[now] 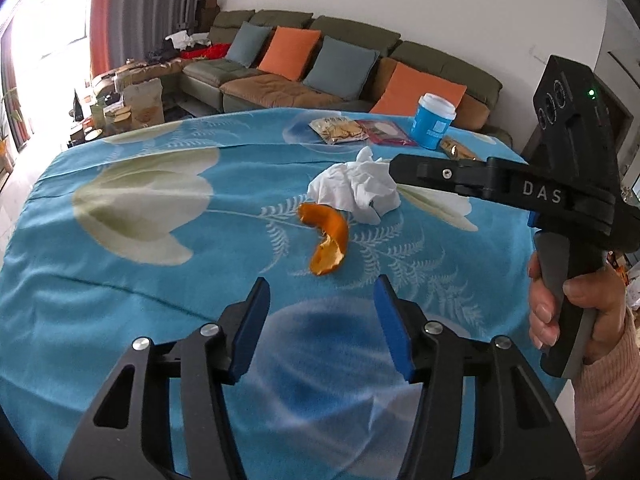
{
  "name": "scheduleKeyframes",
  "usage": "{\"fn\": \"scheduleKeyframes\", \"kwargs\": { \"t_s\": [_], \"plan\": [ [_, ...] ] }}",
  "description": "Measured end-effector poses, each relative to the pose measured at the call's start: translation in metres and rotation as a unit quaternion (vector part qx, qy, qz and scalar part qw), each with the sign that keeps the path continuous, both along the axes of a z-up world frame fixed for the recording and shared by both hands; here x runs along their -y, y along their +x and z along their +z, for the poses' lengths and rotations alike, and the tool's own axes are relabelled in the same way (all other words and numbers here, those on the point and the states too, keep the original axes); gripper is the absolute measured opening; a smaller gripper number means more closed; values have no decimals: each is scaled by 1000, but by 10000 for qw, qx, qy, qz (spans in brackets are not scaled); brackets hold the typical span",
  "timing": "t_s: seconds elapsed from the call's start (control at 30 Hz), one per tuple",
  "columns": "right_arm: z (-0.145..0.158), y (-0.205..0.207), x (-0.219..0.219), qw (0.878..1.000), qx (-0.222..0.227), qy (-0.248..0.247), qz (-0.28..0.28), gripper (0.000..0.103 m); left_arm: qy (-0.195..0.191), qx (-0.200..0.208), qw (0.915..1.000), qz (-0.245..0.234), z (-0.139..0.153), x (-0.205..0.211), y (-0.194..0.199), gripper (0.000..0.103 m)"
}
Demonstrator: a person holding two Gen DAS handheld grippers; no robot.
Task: Collect trash
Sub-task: 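Move both open grippers back over the tissue and orange peel on the bed, then grasp the orange peel with left gripper while right grasps the white tissue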
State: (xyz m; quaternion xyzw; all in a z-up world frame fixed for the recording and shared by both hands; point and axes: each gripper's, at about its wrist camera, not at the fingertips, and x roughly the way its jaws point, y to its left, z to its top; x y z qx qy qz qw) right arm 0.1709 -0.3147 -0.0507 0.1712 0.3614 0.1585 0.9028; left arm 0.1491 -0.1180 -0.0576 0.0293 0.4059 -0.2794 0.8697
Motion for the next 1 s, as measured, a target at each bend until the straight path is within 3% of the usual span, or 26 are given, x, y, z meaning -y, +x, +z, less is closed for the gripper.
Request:
{"fn": "scheduleKeyframes", "kwargs": {
  "t_s": [0.27, 0.43, 0.6, 0.77, 0.87, 1.0],
  "plan": [
    [-8, 19, -6, 9998, -175, -50, -66, 66, 83, -294, 9995, -23, -11, 15, 20, 37],
    [-20, 31, -5, 9992, -401, 42, -84, 66, 110, -374, 9992, -88, -16, 22, 26, 22],
    [-27, 33, 1, 9983, -544, 200, -80, 47, 85, -344, 9993, -116, -16, 21, 25, 18],
    [-31, 33, 6, 9975, -600, 372, -6, 18, 64, -312, 9994, -130, -15, 19, 23, 16],
    [-31, 32, 5, 9974, -584, 405, 71, 7, 20, -268, 9996, -125, -12, 16, 20, 15],
    [-26, 27, 4, 9977, -499, 449, 123, 6, -68, -187, 9998, -92, -6, 10, 14, 14]
  ]
}}
